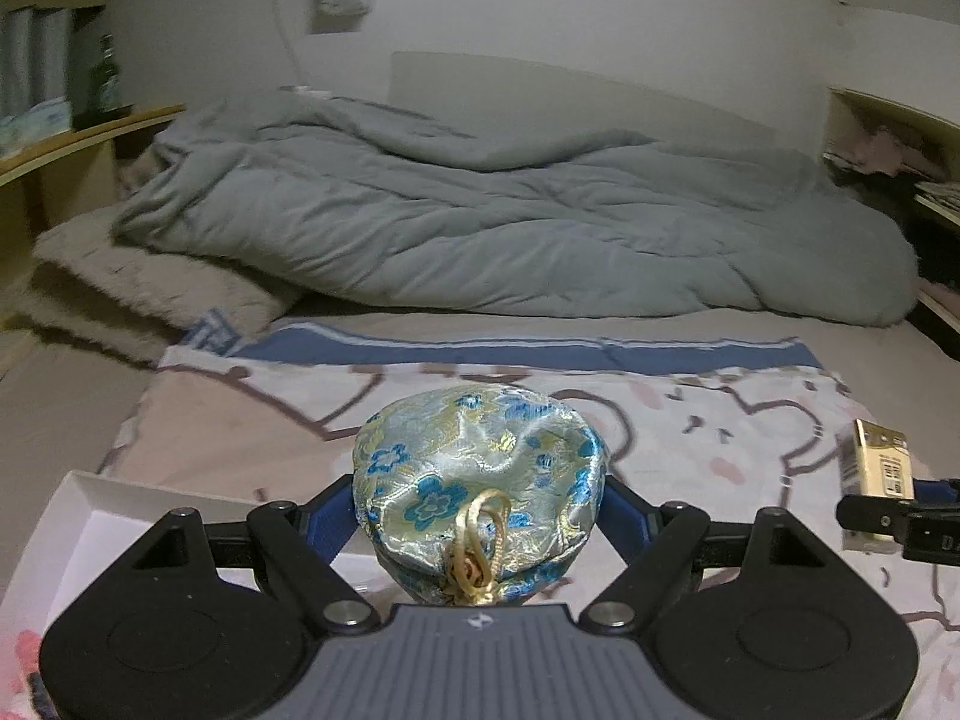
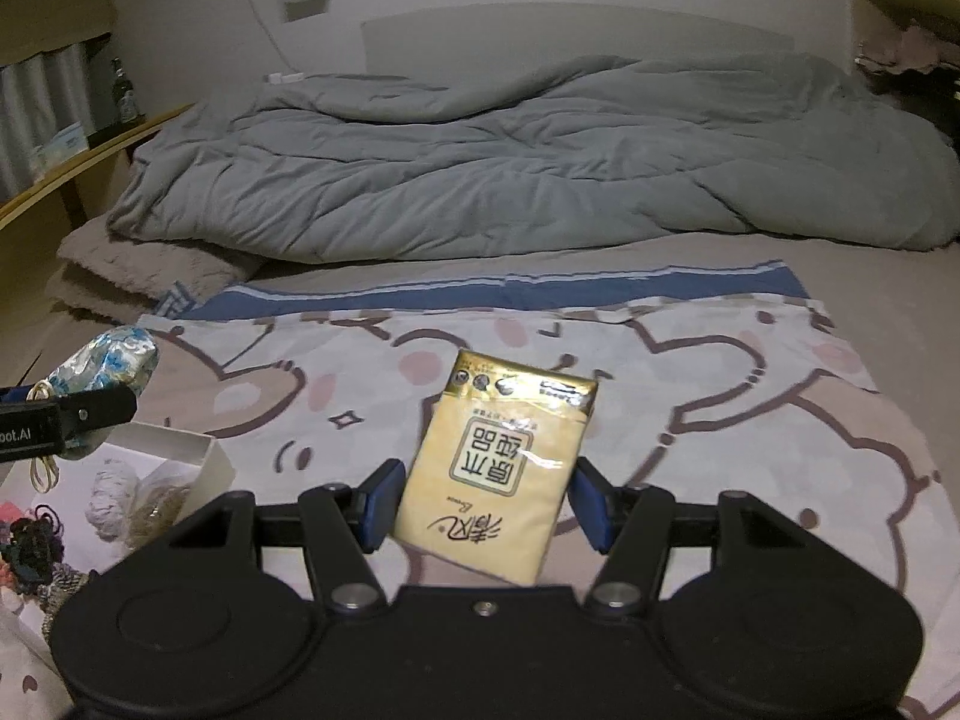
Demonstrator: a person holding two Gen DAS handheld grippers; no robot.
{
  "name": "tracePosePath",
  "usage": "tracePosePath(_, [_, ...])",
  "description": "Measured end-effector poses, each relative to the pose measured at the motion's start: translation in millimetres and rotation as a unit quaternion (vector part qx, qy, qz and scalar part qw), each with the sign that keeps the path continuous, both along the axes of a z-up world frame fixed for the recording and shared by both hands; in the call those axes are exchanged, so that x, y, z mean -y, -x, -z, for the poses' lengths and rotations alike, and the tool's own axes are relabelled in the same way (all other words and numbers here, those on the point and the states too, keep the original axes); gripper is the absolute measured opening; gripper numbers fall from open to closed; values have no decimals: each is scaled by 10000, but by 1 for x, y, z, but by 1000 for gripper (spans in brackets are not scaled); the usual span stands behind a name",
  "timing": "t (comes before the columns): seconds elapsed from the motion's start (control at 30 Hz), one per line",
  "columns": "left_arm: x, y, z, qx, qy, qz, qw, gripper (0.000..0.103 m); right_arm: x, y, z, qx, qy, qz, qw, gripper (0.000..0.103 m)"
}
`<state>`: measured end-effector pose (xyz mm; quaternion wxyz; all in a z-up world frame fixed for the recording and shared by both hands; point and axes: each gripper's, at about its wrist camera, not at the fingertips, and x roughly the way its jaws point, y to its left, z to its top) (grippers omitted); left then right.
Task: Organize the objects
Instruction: 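Lift the floral pouch and tissue pack and carry them toward the tray, then lower the floral pouch with the left tool while the right tool lowers the tissue pack into the tray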
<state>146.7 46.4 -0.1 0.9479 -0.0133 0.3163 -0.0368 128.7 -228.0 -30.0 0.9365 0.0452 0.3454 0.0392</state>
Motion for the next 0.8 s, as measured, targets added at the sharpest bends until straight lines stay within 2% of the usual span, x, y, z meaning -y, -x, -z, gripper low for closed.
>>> tracePosePath(0.23, [-50,3,7,-48,40,-406,9992,83,-36,-7,4,-23,-59,-262,9996,60])
tracePosePath(0.57, [-118,6,15,-22,-196,-766,9969,83,-86,-17,14,-68,-134,-684,9975,60])
tracePosePath(0.8, [-156,1,19,-83,-21,-980,9952,83,-112,-20,19,-26,-233,-1024,9945,61])
